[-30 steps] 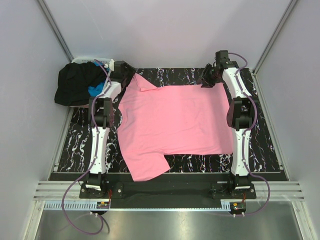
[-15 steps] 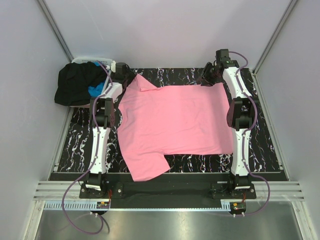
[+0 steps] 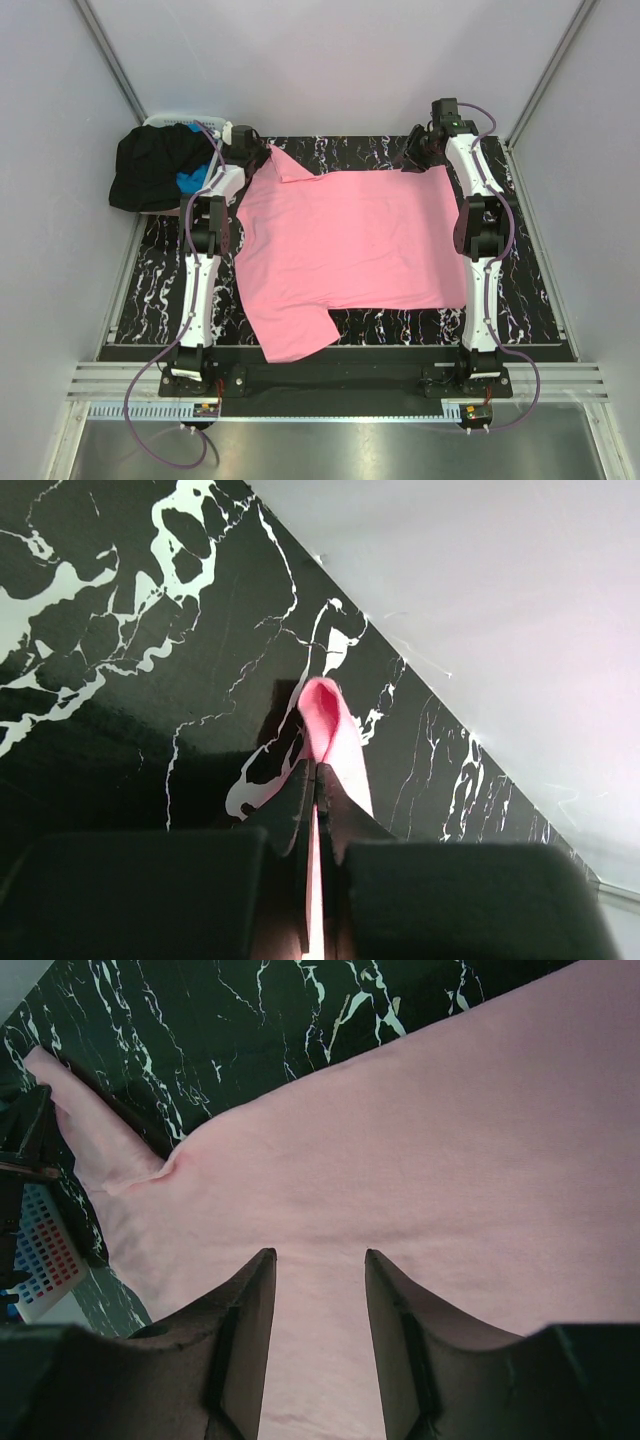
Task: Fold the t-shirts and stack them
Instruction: Fold the tshirt
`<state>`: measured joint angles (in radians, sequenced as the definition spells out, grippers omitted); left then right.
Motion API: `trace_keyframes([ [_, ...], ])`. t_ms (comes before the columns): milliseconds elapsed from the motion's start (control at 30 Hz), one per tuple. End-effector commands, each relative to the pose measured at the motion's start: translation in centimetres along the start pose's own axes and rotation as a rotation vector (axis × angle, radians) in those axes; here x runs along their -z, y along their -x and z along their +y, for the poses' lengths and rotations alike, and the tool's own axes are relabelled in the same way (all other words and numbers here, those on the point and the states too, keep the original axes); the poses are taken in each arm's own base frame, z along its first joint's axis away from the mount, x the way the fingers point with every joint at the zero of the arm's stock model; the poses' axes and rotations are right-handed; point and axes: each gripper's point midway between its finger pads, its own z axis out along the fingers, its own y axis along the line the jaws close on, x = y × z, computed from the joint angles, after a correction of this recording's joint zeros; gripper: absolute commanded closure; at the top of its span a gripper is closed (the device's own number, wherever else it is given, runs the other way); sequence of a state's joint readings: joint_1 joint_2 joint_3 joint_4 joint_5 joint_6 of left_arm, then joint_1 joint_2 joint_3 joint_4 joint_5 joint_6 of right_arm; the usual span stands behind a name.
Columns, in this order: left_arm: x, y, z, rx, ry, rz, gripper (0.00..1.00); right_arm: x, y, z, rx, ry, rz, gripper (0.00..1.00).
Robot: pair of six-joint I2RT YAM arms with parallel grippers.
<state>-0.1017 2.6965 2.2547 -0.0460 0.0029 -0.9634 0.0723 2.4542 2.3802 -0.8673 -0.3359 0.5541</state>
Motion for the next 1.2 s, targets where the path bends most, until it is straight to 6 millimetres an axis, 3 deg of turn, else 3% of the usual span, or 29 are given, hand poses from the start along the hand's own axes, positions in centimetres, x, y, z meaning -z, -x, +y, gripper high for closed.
trace_keyframes([
  [0, 1.3, 2.4, -3.8, -0.041, -0.076, -0.060, 0.98, 2.1, 0.7, 2.0, 0.023, 0.050, -0.027, 0.52],
  [500, 4.4, 4.5, -7.8, -0.190, -0.112, -0.134, 1.00, 1.3, -0.1, 1.5, 0.031, 0.044, 0.002, 0.53],
  [867, 6.1, 5.5, -8.5, -0.215, -0.087, -0.154, 1.00, 2.0, 1.2, 0.7, 0.014, -0.031, -0.066, 0.50],
  [1067, 8.1, 5.5, -7.9, -0.249, -0.044, -0.130, 1.00, 1.0, 3.8, -1.7, -0.018, -0.134, -0.148, 0.45],
  [1167, 9.7, 5.5, -7.8, -0.267, -0.016, -0.111, 1.00, -1.1, 3.9, -4.2, -0.076, -0.176, -0.127, 0.45],
])
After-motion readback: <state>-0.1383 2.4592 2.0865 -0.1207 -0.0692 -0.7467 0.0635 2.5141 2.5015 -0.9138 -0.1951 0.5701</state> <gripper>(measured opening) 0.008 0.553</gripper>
